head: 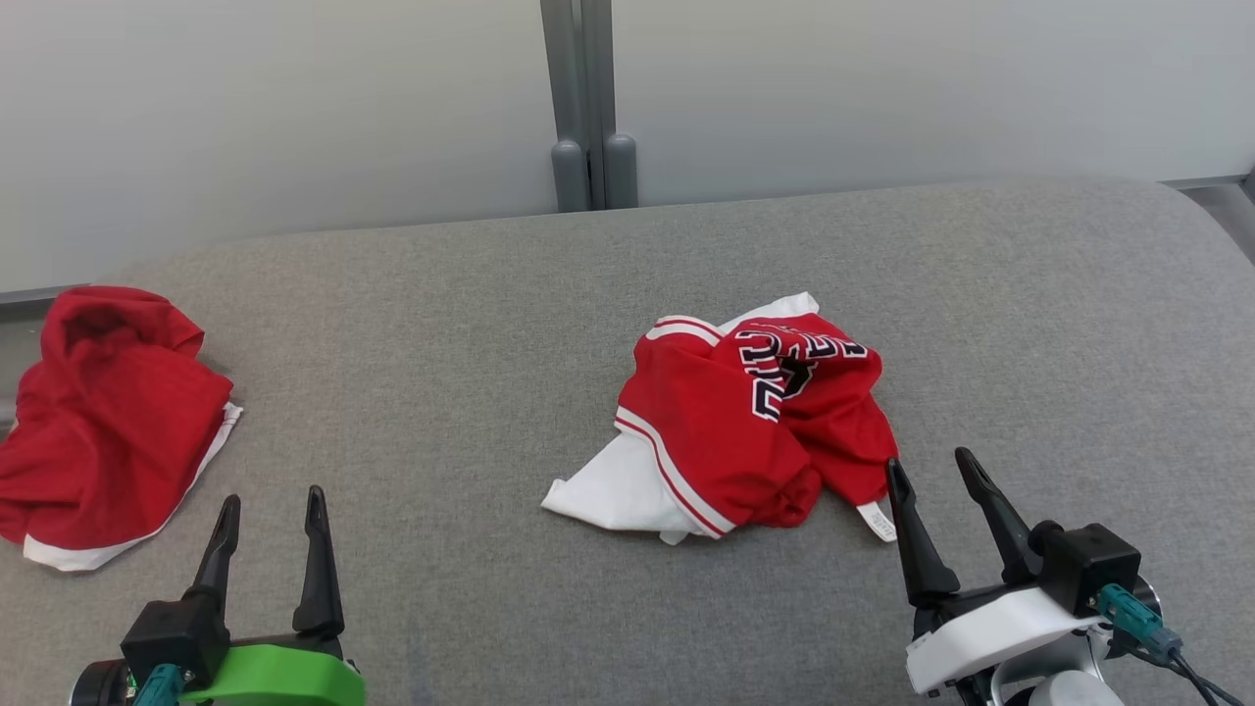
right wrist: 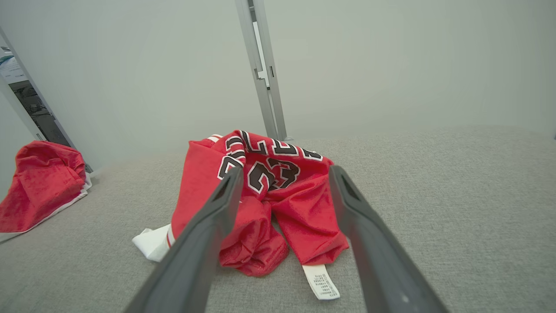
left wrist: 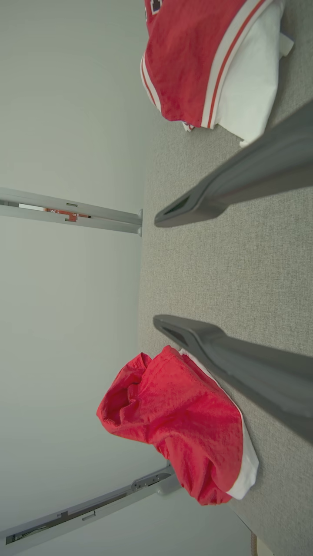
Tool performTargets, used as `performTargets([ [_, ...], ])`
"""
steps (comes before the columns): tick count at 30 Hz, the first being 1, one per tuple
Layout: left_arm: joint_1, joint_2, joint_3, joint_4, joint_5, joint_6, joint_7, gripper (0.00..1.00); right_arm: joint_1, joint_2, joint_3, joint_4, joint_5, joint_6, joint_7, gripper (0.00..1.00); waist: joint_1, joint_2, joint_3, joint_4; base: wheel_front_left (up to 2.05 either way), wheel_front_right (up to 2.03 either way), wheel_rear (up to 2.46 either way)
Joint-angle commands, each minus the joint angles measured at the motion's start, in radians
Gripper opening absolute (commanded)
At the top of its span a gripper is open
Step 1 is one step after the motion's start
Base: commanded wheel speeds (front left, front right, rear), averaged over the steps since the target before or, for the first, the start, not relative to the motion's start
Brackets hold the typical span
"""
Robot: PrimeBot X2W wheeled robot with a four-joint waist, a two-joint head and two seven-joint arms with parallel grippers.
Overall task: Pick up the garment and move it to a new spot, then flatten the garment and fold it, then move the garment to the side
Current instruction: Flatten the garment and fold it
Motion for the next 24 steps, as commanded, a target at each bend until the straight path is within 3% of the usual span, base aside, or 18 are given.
performTargets([
  [1, 0.014, -0.001, 0.003, 0.003, 0.014, -0.002, 0.001, 1.0, -0.006, -0.003, 0.002, -0.002, 0.003, 0.0, -0.003, 1.0, 0.0, -0.0001, -0.001, 0.0, 0.0, 0.0, 0.0],
  [24, -0.014, 0.007, -0.012, 0.021, 0.026, -0.004, 0.001, 1.0, -0.009, -0.006, 0.007, -0.018, -0.005, 0.0, -0.003, 1.0, 0.0, -0.0001, 0.0, -0.008, 0.0, 0.0, 0.0],
])
